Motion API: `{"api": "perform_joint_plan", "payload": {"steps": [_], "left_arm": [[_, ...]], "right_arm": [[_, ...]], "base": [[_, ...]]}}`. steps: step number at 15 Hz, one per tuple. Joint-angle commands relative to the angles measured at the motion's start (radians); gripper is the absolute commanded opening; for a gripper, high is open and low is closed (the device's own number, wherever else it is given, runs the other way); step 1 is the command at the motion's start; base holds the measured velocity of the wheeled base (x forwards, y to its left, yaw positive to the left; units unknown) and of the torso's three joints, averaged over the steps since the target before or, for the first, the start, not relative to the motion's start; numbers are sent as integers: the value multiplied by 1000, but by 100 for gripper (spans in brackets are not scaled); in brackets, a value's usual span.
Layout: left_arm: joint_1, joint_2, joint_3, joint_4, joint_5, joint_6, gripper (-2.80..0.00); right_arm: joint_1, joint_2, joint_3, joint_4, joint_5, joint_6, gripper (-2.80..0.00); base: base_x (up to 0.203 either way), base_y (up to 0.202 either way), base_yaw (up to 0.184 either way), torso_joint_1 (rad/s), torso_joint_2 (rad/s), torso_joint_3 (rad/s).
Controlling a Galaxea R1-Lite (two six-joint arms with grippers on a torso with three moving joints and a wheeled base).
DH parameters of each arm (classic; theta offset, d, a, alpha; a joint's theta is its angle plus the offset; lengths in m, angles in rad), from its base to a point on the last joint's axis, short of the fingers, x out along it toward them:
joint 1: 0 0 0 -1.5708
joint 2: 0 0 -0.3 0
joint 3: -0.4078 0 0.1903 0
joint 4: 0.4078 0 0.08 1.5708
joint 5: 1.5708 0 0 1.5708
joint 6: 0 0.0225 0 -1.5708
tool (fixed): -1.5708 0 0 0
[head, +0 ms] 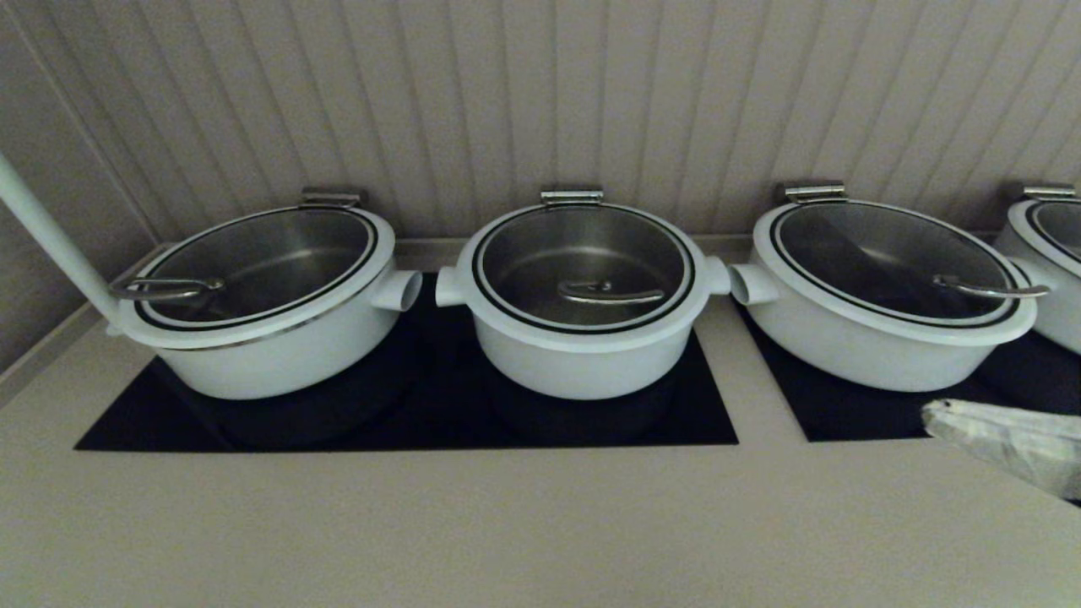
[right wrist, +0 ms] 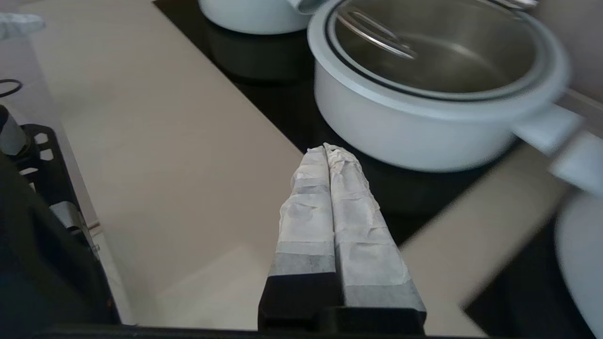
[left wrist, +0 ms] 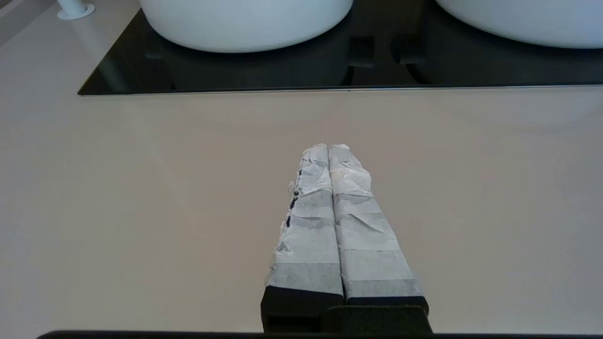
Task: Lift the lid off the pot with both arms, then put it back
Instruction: Open the food pot lid a small opening with the right arm
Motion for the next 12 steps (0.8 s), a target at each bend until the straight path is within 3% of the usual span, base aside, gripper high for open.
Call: {"api": "perform_joint_plan", "payload": {"steps": [1,5,8,12], "left_arm": [[0,-1,0,0,0,0,-280],[0,1,0,0,0,0,-280],[0,-1,0,1,0,0,-280],[0,1,0,0,0,0,-280]], "right_arm": [[58,183,-2,-110,4,6,-280],[195,362,-19,-338,3,76,-280],[243,459,-27,-455,-8,99,-280],[252,566,-23,-567,-132,97,-280]], "base": [[0,0,0,0,0,0],[0,0,0,0,0,0],[0,0,0,0,0,0],[0,0,0,0,0,0]]}}
